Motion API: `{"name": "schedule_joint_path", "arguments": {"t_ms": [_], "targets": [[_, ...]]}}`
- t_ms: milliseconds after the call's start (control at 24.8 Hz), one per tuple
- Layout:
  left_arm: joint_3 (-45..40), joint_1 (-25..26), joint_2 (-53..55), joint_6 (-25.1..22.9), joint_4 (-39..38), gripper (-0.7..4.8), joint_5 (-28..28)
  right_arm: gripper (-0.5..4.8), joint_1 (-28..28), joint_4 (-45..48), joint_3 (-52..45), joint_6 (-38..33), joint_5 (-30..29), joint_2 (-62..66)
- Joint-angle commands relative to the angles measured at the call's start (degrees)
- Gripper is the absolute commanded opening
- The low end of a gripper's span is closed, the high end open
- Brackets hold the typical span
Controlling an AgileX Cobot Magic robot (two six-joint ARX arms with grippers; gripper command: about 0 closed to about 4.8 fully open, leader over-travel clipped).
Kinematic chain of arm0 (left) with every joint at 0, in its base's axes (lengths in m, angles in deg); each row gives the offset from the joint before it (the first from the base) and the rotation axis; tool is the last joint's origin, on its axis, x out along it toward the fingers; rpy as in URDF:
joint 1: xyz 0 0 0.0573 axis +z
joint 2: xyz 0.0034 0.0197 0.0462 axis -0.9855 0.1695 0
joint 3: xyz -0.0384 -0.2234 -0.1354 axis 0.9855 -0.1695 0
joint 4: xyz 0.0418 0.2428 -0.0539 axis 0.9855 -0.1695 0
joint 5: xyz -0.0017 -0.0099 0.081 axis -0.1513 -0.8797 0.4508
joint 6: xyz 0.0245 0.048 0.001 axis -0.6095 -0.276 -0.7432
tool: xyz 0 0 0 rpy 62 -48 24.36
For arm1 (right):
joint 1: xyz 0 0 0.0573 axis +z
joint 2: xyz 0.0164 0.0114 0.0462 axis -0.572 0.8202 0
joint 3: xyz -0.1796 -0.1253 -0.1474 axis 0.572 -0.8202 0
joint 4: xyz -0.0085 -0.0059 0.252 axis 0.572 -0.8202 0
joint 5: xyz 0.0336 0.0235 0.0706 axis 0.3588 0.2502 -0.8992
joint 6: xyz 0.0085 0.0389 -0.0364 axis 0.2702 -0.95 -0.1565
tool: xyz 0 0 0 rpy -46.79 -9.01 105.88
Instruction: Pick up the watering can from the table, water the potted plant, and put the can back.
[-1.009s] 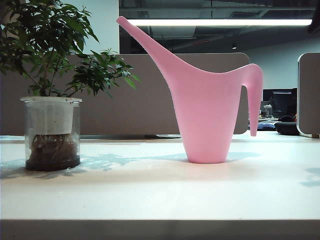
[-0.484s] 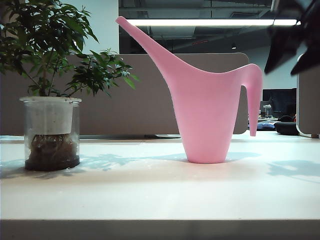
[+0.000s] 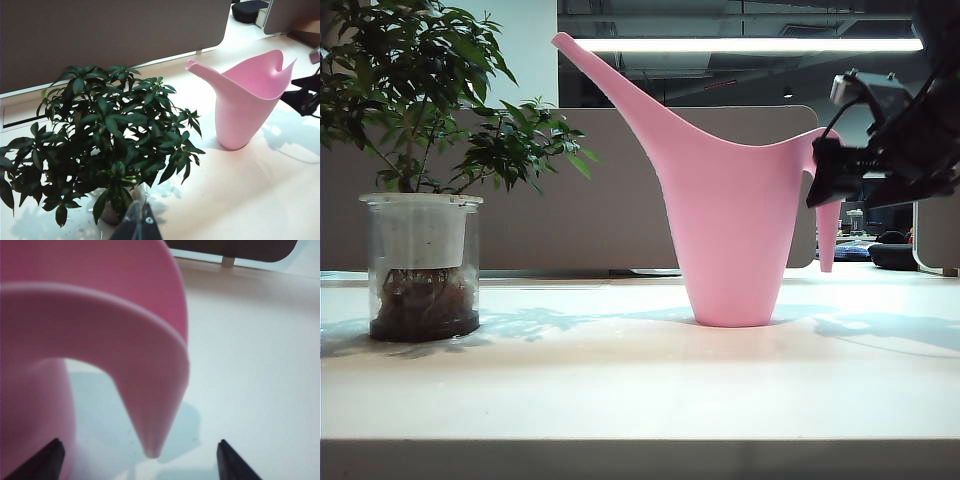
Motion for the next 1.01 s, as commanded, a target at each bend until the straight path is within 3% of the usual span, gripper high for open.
{"name": "schedule_joint_path", "arguments": {"t_ms": [40, 404, 1009], "targets": [[0.09, 0.09, -0.09, -0.24, 0.90, -0.05, -0.09, 4.18, -0.24, 7.56, 0.28, -0.09, 0.00, 2.93], [0.07, 0.09, -0.07, -0.24, 0.74, -0.05, -0.09, 3.95, -1.20, 23.28, 0.37, -0.42, -0.17, 9.70], [0.04, 0.09, -0.02, -0.22, 0.68, -0.05, -0.11, 3.91, -1.66, 33.18, 0.57, -0.44, -0.46, 12.76]]}}
